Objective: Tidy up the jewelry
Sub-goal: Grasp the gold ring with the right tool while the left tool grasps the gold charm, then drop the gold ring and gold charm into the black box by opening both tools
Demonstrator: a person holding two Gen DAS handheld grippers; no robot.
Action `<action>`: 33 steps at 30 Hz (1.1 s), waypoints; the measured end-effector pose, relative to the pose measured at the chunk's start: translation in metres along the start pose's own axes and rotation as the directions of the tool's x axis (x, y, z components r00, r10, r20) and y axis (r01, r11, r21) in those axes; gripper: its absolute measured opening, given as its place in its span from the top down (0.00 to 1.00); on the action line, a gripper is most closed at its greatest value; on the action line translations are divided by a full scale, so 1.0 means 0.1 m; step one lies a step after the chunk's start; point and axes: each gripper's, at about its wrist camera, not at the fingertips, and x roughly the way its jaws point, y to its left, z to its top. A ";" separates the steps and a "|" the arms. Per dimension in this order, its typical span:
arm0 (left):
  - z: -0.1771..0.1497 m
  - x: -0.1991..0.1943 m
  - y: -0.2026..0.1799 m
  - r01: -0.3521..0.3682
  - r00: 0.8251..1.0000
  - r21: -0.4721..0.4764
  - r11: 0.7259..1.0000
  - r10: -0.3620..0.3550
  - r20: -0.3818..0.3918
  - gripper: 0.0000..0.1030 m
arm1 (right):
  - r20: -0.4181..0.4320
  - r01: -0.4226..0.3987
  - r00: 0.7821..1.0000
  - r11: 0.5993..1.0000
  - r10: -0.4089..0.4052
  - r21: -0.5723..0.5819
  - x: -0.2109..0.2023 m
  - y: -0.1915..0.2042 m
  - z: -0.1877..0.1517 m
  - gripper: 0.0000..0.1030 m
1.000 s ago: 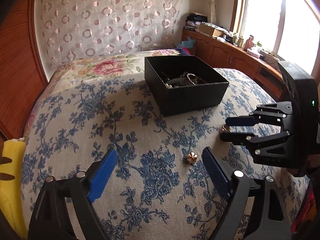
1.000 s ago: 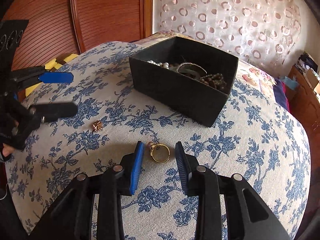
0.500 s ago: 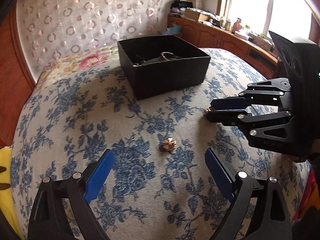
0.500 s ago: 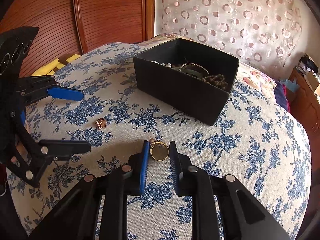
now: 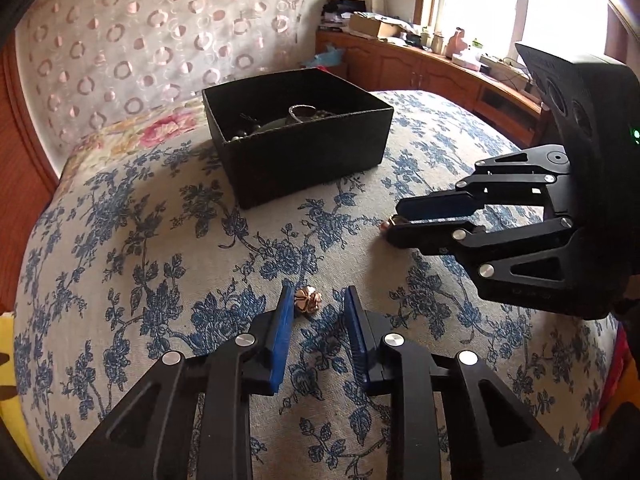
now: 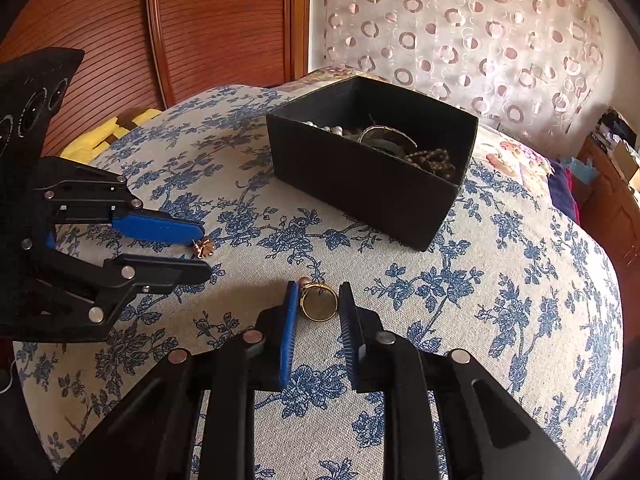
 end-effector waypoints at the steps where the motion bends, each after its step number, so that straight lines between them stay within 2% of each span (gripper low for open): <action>1: 0.00 0.00 0.01 0.000 1.000 -0.004 1.000 0.000 0.003 0.76 | 0.000 0.000 1.000 1.000 0.000 0.000 0.00 0.00 0.00 0.78; 5: 0.02 0.01 0.03 -0.021 1.000 -0.001 1.000 0.021 0.006 0.87 | 0.000 0.002 1.000 1.000 -0.002 -0.002 0.00 0.01 0.00 0.78; 14: 0.08 -0.11 0.14 -0.027 0.998 -0.045 0.999 0.029 0.054 0.87 | 0.031 0.020 0.999 1.000 -0.020 -0.004 -0.07 -0.01 0.07 0.79; 24: 0.45 -0.26 0.19 -0.049 0.991 -0.049 0.998 0.055 0.126 0.87 | 0.141 0.057 0.988 0.996 -0.066 0.065 -0.30 -0.33 0.58 0.78; 33: 0.83 -0.19 0.24 -0.056 0.985 -0.065 0.996 0.066 0.160 0.87 | 0.122 0.052 0.990 0.989 -0.069 0.136 -0.15 -0.64 0.82 0.78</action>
